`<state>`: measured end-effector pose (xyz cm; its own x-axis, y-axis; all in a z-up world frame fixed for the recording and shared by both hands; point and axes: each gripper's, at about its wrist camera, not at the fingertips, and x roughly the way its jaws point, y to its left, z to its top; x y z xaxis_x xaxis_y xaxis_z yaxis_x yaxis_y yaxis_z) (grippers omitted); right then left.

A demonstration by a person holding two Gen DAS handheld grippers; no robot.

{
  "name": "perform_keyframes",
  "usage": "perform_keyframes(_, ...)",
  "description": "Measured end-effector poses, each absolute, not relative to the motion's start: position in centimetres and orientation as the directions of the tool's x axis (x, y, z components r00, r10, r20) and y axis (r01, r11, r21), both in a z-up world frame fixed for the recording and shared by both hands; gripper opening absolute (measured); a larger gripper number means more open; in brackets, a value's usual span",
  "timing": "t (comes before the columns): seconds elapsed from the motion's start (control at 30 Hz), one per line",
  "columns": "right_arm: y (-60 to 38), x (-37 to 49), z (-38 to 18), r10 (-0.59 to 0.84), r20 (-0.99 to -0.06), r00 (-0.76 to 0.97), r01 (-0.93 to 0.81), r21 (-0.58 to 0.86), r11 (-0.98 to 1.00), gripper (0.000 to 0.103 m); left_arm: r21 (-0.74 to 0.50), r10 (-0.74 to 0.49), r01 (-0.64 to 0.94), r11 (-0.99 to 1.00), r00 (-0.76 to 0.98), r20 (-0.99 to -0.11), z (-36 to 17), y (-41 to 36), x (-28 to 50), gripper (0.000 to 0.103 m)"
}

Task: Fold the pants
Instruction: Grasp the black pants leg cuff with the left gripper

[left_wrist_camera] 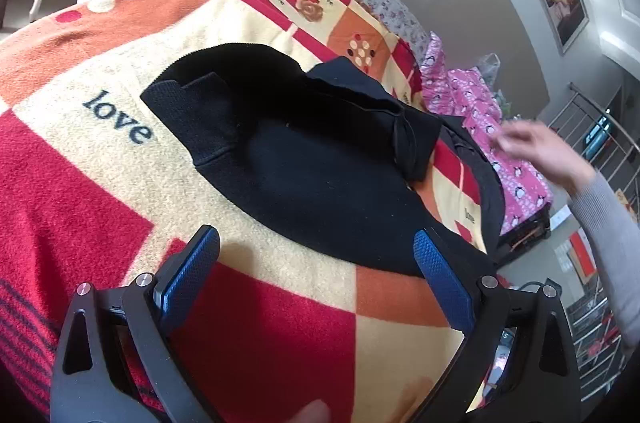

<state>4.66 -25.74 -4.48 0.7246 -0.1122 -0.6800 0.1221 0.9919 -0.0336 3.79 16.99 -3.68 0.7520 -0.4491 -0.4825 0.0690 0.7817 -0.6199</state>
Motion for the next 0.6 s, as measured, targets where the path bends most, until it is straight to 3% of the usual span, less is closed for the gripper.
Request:
perform_keyframes(0.3, -25.7, 4.5, -4.6, -0.11, -0.688, 0.717, 0.119, -0.035, 0.992, 0.103, -0.59, -0.34, -0.12, 0.798, 0.719, -0.606, -3.2, 20.5, 6.4, 0.098)
perform_keyframes(0.4, -25.6, 4.6, -4.6, -0.11, -0.689, 0.717, 0.118, -0.036, 0.992, 0.103, -0.688, -0.408, -0.114, 0.717, 0.731, -0.547, -4.0, 22.7, 8.0, 0.098)
perform_keyframes(0.6, -25.6, 4.6, -4.7, -0.107, -0.69, 0.716, 0.113, -0.037, 0.993, 0.103, -0.703, -0.41, -0.113, 0.702, 0.743, -0.529, -4.0, 23.2, 11.2, 0.098)
